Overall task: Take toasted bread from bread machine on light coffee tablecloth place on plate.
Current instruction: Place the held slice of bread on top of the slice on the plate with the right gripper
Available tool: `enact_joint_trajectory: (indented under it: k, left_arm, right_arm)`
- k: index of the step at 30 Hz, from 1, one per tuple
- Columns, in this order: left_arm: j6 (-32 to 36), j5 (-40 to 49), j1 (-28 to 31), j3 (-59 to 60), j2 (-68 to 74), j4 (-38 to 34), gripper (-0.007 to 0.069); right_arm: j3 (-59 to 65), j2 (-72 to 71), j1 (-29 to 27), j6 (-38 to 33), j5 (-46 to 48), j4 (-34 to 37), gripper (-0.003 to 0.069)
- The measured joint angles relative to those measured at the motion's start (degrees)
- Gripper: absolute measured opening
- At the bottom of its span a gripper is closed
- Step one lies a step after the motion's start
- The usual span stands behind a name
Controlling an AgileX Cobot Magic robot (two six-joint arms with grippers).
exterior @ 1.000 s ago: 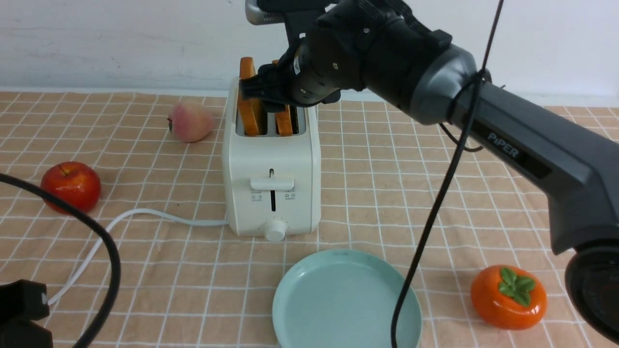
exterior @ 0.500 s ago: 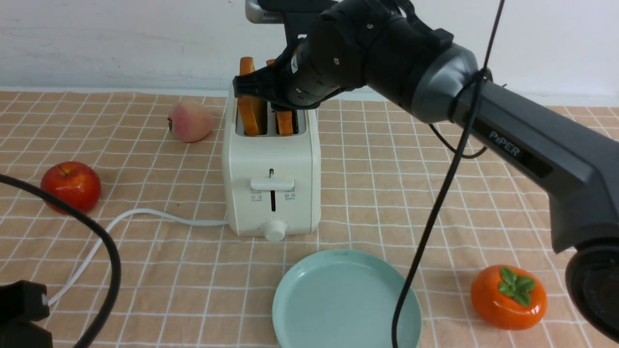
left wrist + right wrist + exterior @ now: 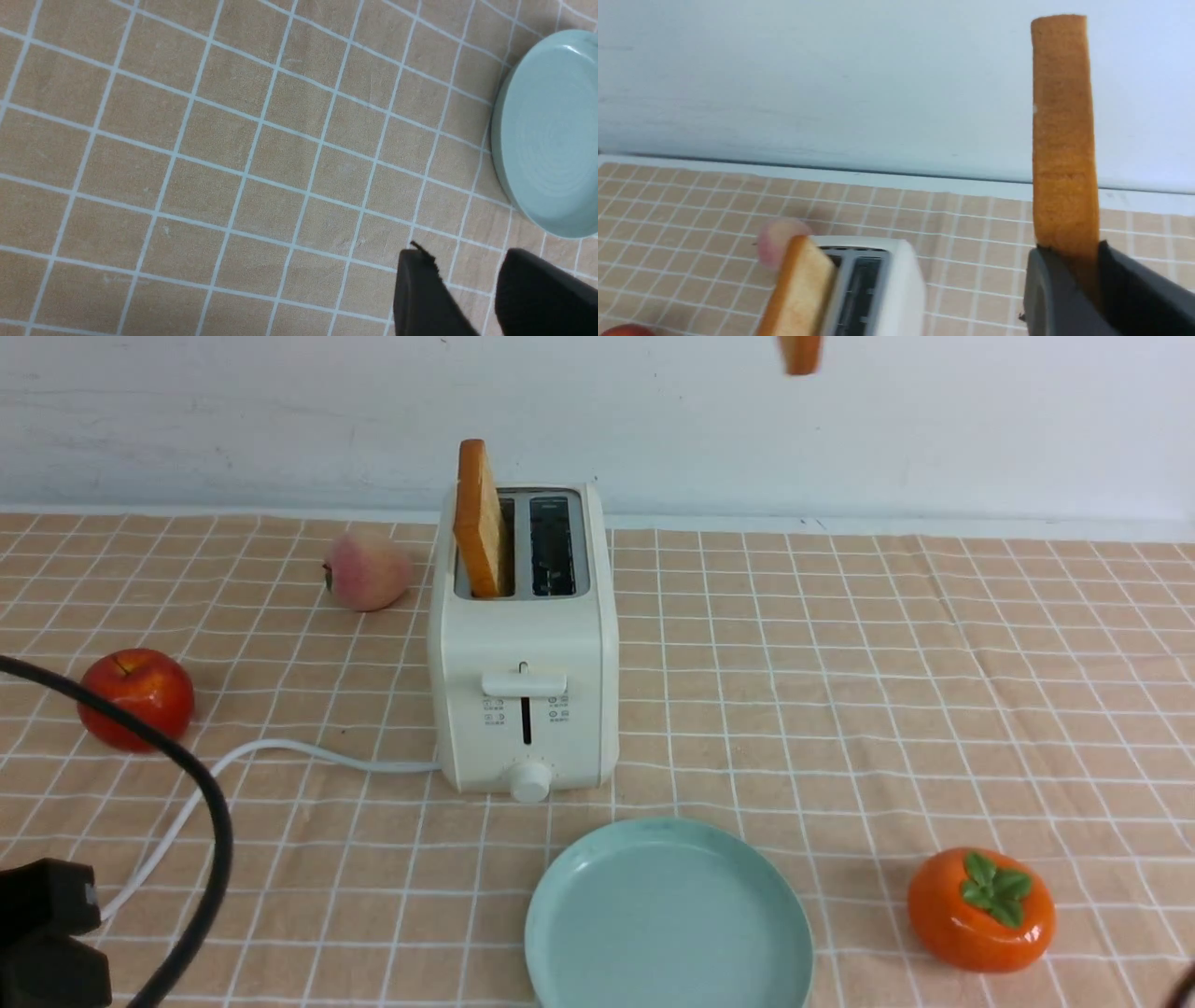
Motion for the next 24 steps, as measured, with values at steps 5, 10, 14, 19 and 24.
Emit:
enact_joint_trajectory:
  k: [5, 10, 14, 19, 24]
  left_arm:
    - [0.0, -0.7, 0.0, 0.0, 0.0, 0.0, 0.0238]
    - [0.0, -1.8, 0.0, 0.0, 0.0, 0.0, 0.0238]
    - [0.0, -1.9, 0.0, 0.0, 0.0, 0.0, 0.0238]
    - [0.0, -1.9, 0.0, 0.0, 0.0, 0.0, 0.0238]
    - [0.0, -1.9, 0.0, 0.0, 0.0, 0.0, 0.0238]
  right_arm:
    - [19.1, -10.5, -7.0, 0.0, -0.5, 2.7, 0.0092]
    - [36.4, -13.6, -10.2, -2.4, 2.4, 14.7, 0.0092]
    - [48.9, -13.0, -9.2, -10.6, 1.2, 31.3, 0.0092]
    - [62.5, -10.4, -6.4, -31.7, -7.6, 56.4, 0.0092]
    - [71.5, -6.2, -6.1, -50.7, -12.9, 79.1, 0.0092]
